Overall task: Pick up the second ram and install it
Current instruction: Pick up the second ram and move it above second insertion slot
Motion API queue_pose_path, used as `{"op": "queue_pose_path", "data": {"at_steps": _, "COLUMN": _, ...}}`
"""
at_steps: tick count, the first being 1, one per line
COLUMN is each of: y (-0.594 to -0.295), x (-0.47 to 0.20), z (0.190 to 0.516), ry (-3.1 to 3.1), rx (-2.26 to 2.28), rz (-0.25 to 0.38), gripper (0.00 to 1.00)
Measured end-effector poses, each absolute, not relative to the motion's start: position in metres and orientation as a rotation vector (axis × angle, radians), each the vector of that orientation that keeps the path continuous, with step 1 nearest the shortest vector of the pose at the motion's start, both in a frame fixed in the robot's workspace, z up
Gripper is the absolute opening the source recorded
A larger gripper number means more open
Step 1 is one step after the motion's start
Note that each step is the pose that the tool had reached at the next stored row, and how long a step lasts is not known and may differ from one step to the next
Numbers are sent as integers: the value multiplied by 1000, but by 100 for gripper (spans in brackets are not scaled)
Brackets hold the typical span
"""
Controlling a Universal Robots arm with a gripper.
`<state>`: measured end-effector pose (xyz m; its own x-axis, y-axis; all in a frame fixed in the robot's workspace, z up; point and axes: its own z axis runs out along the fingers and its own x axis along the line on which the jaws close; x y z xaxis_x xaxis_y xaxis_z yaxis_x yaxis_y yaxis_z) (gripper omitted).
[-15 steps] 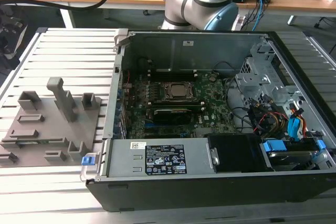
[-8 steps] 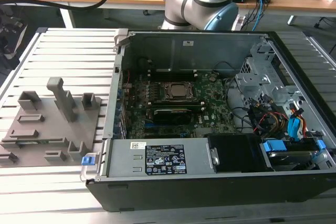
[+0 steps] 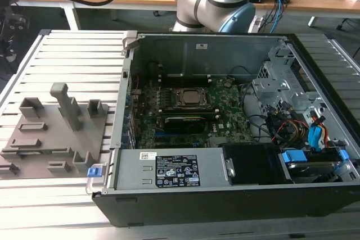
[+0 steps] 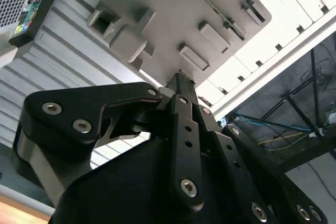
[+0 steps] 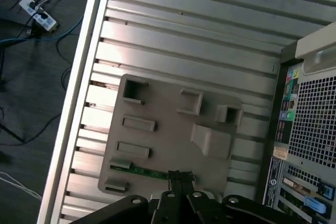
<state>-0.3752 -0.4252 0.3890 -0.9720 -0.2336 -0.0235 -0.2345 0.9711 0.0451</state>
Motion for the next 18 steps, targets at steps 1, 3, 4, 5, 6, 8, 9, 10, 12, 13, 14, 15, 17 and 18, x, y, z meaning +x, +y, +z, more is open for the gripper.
{"op": "queue_pose_path", "data": {"at_steps": 1, "y": -425, "x": -375, "z": 389, "ry": 3098, "rx": -393, "rz": 75, "gripper": 11}}
{"op": "queue_pose_path", "data": {"at_steps": 3, "y": -425, "x": -375, "z": 389, "ry": 3084, "rx": -501, "rz": 75, "gripper": 11}}
{"op": "queue_pose_path", "data": {"at_steps": 4, "y": -425, "x": -375, "z": 389, "ry": 3067, "rx": -604, "rz": 76, "gripper": 11}}
{"op": "queue_pose_path", "data": {"at_steps": 5, "y": -425, "x": -375, "z": 389, "ry": 3056, "rx": -663, "rz": 77, "gripper": 11}}
{"op": "queue_pose_path", "data": {"at_steps": 6, "y": -425, "x": -375, "z": 389, "ry": 3048, "rx": -703, "rz": 77, "gripper": 11}}
{"op": "queue_pose_path", "data": {"at_steps": 8, "y": -425, "x": -375, "z": 389, "ry": 3028, "rx": -790, "rz": 78, "gripper": 11}}
{"op": "queue_pose_path", "data": {"at_steps": 9, "y": -425, "x": -375, "z": 389, "ry": 3021, "rx": -818, "rz": 78, "gripper": 11}}
{"op": "queue_pose_path", "data": {"at_steps": 10, "y": -425, "x": -375, "z": 389, "ry": 3012, "rx": -851, "rz": 78, "gripper": 11}}
{"op": "queue_pose_path", "data": {"at_steps": 12, "y": -425, "x": -375, "z": 389, "ry": 2976, "rx": -977, "rz": 79, "gripper": 11}}
{"op": "queue_pose_path", "data": {"at_steps": 13, "y": -425, "x": -375, "z": 389, "ry": 2959, "rx": -1029, "rz": 79, "gripper": 11}}
{"op": "queue_pose_path", "data": {"at_steps": 14, "y": -425, "x": -375, "z": 389, "ry": 2945, "rx": -1073, "rz": 79, "gripper": 11}}
{"op": "queue_pose_path", "data": {"at_steps": 15, "y": -425, "x": -375, "z": 389, "ry": 2930, "rx": -1114, "rz": 79, "gripper": 11}}
{"op": "queue_pose_path", "data": {"at_steps": 17, "y": -425, "x": -375, "z": 389, "ry": 2893, "rx": -1212, "rz": 79, "gripper": 11}}
{"op": "queue_pose_path", "data": {"at_steps": 18, "y": -425, "x": -375, "z": 389, "ry": 2880, "rx": -1242, "rz": 79, "gripper": 11}}
